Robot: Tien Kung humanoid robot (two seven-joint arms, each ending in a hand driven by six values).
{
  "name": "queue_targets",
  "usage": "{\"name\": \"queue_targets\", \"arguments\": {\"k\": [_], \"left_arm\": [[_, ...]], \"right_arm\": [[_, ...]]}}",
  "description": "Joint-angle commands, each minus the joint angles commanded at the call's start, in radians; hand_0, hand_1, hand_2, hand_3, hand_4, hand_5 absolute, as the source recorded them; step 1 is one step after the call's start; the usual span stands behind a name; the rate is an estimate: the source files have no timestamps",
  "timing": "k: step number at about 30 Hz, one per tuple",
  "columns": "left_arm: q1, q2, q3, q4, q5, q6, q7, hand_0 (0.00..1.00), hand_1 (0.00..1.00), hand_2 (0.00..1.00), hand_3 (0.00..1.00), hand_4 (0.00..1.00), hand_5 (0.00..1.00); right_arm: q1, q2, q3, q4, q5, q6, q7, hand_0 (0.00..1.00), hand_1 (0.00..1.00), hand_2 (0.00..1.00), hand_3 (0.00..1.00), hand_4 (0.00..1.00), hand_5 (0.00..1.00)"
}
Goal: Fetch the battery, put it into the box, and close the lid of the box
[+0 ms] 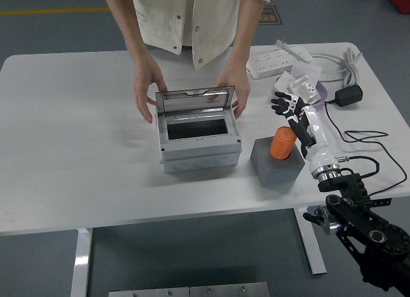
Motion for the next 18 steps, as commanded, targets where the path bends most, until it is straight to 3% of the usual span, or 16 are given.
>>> {"name": "queue_targets", "arguments": {"k": [12,13,18], "left_arm": [[-0.003,-0.001,0.010,0.000,-0.006,0.003,0.000,0.654,0.740,0.604,0.553,0.738,0.213],[-0.003,-0.001,0.011,0.000,-0.006,0.003,0.000,0.648,0.740,0.605,0.553,0.737,0.214],[-0.002,-0.002,0.015,0.000,-0.008,0.003,0.000,0.648,0.740,0.605,0.553,0.737,0.214]], "right_arm": [[0.002,-0.001,-0.027,-0.031,0.009,0.001,0.004,0.727,0.672,0.709,0.747,0.992,0.800],[0.003,-0.001,-0.031,-0.036,0.010,0.000,0.004,0.715,0.672,0.708,0.744,0.969,0.716],[0.004,0.000,-0.044,-0.054,0.009,-0.002,0.003,0.715,0.672,0.708,0.744,0.969,0.716]]}}
